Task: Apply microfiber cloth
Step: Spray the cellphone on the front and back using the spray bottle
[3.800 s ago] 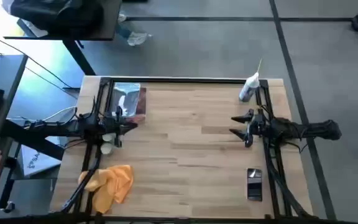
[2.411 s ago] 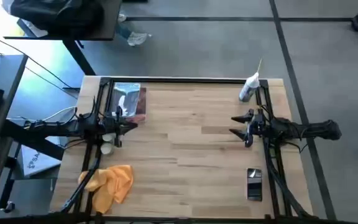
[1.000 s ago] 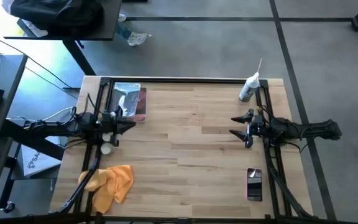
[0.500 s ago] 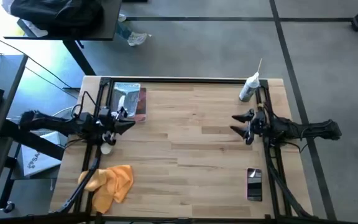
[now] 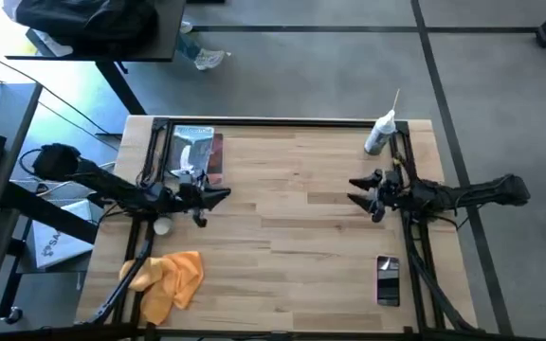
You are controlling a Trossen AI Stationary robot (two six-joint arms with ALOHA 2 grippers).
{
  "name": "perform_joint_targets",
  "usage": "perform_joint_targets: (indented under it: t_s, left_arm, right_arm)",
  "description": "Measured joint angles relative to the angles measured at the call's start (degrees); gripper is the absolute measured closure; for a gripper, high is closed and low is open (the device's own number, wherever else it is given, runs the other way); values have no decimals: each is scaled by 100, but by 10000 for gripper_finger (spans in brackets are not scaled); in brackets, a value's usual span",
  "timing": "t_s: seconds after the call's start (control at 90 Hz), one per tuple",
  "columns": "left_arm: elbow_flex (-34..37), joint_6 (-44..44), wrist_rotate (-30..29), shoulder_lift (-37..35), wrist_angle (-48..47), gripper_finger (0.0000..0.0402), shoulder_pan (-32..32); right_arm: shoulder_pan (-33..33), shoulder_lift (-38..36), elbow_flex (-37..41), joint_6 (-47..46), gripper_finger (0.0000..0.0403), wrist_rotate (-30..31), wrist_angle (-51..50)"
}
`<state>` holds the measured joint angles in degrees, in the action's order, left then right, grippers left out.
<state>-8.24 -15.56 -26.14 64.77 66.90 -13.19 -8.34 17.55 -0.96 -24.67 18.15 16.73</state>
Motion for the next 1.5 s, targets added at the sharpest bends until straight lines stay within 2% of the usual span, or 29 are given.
perform_joint_targets:
  t_s: [0.189,0.322,0.433,0.511,0.756,0.933,1.022,1.122,1.178,1.289,1.389,1.5]
  left_arm:
    - [-922,218,14,1377,-6,392,92]
    - [-1531,310,15,2298,-18,392,162]
    - [-1948,535,28,2900,-22,392,246]
    - [-2181,634,29,3198,-24,392,319]
    - [-2416,622,163,3816,-30,392,340]
    - [-2514,471,280,4071,66,392,299]
    - [-2559,469,399,4140,44,392,306]
    - [-2558,615,779,4208,-213,392,306]
    - [-2556,688,795,4265,-432,392,300]
    - [-2557,364,680,4478,-473,392,290]
    - [-2609,336,673,4717,-252,392,288]
    - [-2754,322,672,4957,-230,392,286]
  right_arm:
    - [-477,552,-434,-103,131,-208,-401]
    - [-917,1009,-1306,-449,136,-42,-1747]
    - [-1231,1432,-2056,-1273,139,127,-3321]
    - [-1476,1739,-2419,-1988,139,86,-4055]
    - [-2476,2837,-3157,-4047,139,-226,-4392]
    - [-2768,3504,-3415,-5633,139,-863,-4775]
    - [-2876,3765,-3422,-5959,139,-1237,-4905]
    - [-2987,4062,-3394,-6474,139,-1294,-5020]
    - [-3037,4229,-3388,-6723,139,-1456,-5152]
    - [-3032,4457,-3389,-7543,143,-2376,-5468]
    - [-3193,4630,-3389,-8228,163,-3250,-5639]
    - [-3476,4843,-3389,-8766,202,-3506,-5788]
